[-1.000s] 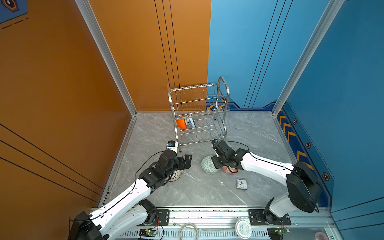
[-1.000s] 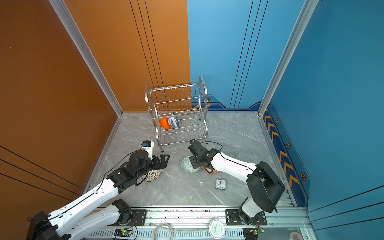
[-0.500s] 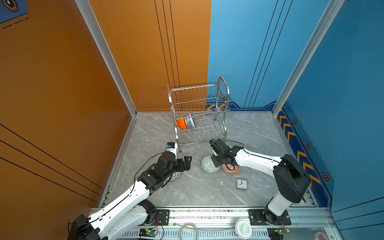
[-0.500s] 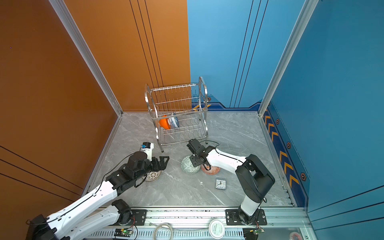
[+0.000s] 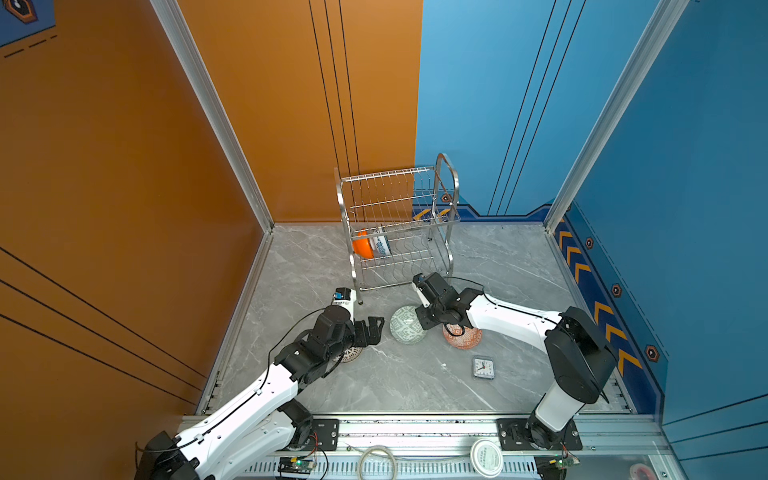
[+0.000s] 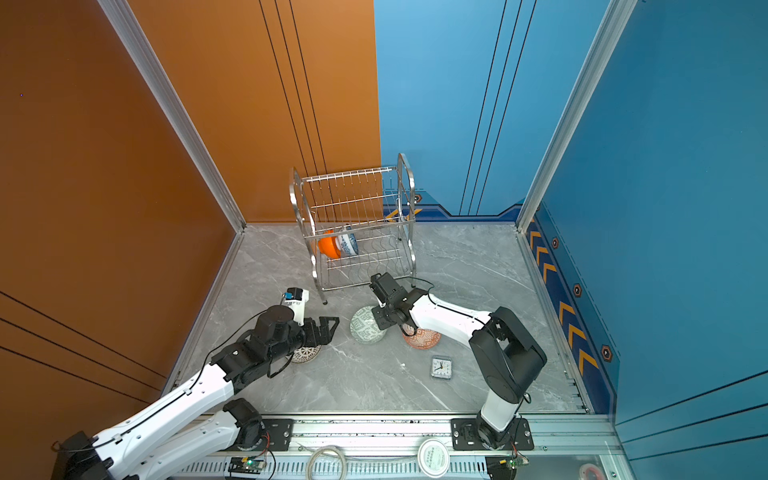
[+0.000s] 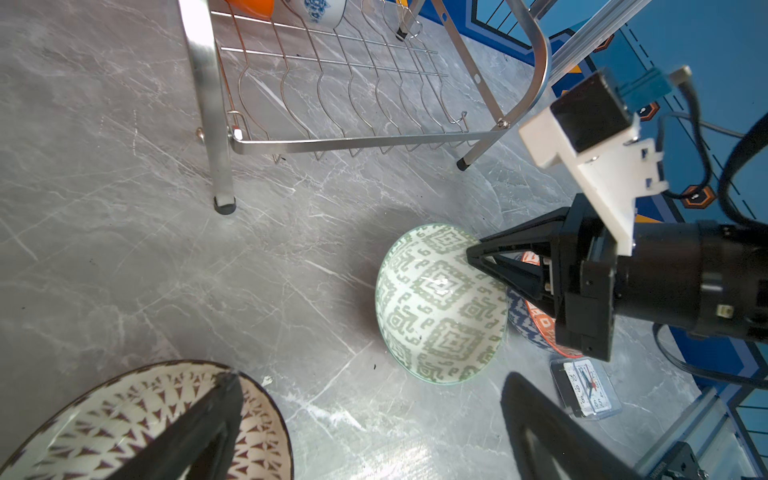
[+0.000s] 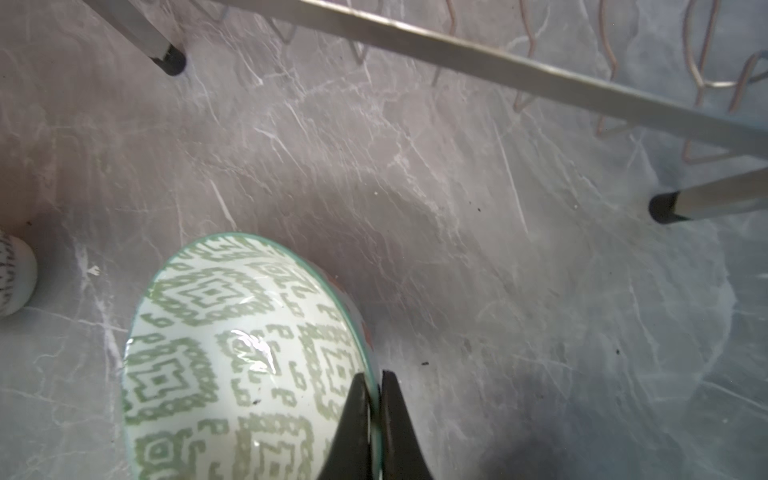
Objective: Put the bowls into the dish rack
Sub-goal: 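Lower the right gripper and close it on the green bowl rim, then lift the green bowl with the right gripper toward the rack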
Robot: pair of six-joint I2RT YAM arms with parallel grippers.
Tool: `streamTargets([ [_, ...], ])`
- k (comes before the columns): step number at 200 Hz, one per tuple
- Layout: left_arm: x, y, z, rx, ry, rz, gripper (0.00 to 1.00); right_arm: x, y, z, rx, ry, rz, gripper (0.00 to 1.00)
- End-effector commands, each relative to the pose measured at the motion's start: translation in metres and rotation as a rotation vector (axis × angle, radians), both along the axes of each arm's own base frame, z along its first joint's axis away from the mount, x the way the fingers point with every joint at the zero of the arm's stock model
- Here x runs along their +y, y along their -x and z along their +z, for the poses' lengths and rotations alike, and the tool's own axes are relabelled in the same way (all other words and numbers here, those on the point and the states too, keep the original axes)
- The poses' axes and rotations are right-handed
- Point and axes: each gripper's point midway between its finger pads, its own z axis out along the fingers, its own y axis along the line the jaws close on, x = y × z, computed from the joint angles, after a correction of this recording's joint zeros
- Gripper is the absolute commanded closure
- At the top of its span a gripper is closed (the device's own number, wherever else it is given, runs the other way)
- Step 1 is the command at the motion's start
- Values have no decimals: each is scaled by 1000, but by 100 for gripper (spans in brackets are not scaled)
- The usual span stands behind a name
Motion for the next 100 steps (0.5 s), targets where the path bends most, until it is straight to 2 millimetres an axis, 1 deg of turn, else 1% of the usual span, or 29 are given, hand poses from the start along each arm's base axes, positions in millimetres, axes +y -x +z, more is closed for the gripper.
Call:
streamTargets([
  [1, 9, 6, -6, 30, -13, 7, 2, 19, -1, 2, 16, -41, 4, 98],
  [15, 13, 6, -5, 32, -10, 19, 2, 27, -6, 3, 22, -59, -3, 99],
  [53, 22, 6, -5, 36, -2, 44, 2, 42, -11, -10, 72, -80, -15, 100],
  [85, 28, 7, -4, 38, 2, 60, 2, 43, -14, -17, 81, -81, -43, 100],
  [100, 30, 6, -5, 45, 9, 66, 2, 44, -15, -20, 88, -77, -45, 98],
])
